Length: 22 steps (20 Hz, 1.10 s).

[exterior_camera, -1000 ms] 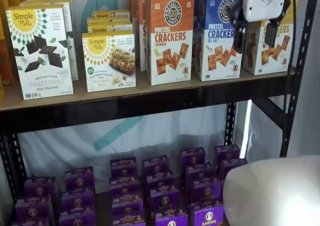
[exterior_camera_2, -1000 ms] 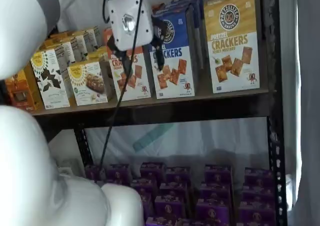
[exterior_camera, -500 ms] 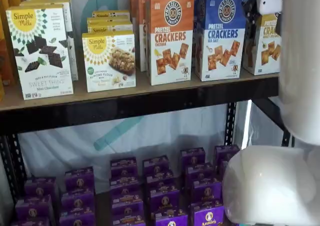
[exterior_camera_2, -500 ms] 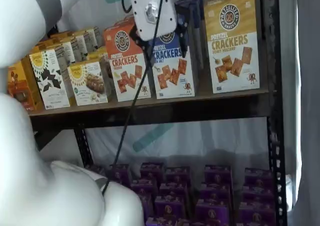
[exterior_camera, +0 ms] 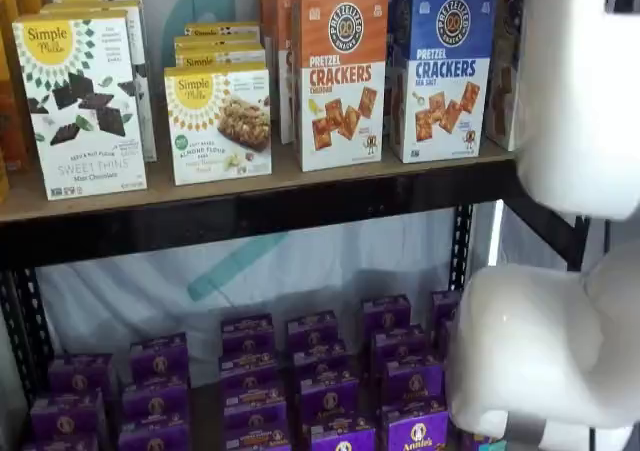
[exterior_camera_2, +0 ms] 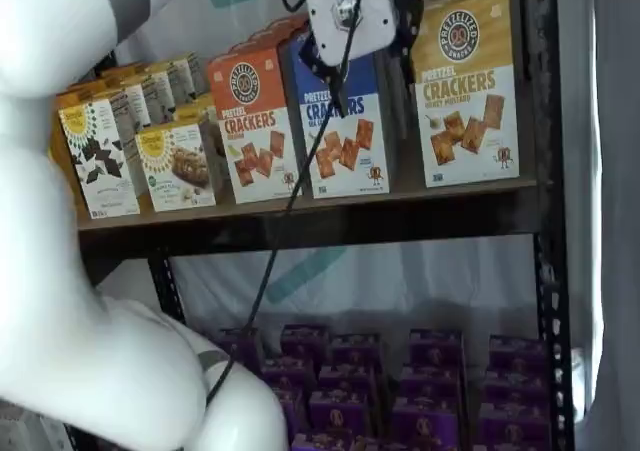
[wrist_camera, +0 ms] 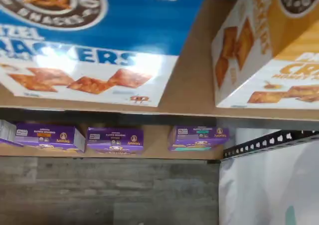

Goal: Retrieve the yellow and white box located on the top shelf, the sixth one from the left

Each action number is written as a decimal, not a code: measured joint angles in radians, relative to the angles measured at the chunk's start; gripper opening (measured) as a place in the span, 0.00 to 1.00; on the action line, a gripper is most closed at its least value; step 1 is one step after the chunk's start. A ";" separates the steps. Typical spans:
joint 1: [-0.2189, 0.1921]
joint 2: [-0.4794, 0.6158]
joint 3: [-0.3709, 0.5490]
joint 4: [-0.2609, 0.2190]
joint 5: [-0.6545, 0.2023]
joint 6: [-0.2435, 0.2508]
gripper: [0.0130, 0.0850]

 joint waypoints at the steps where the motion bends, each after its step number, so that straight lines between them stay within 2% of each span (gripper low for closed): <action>1: -0.011 0.009 -0.006 0.009 -0.001 -0.010 1.00; 10: -0.113 0.087 -0.061 0.115 -0.053 -0.101 1.00; 22: -0.185 0.175 -0.152 0.160 -0.060 -0.167 1.00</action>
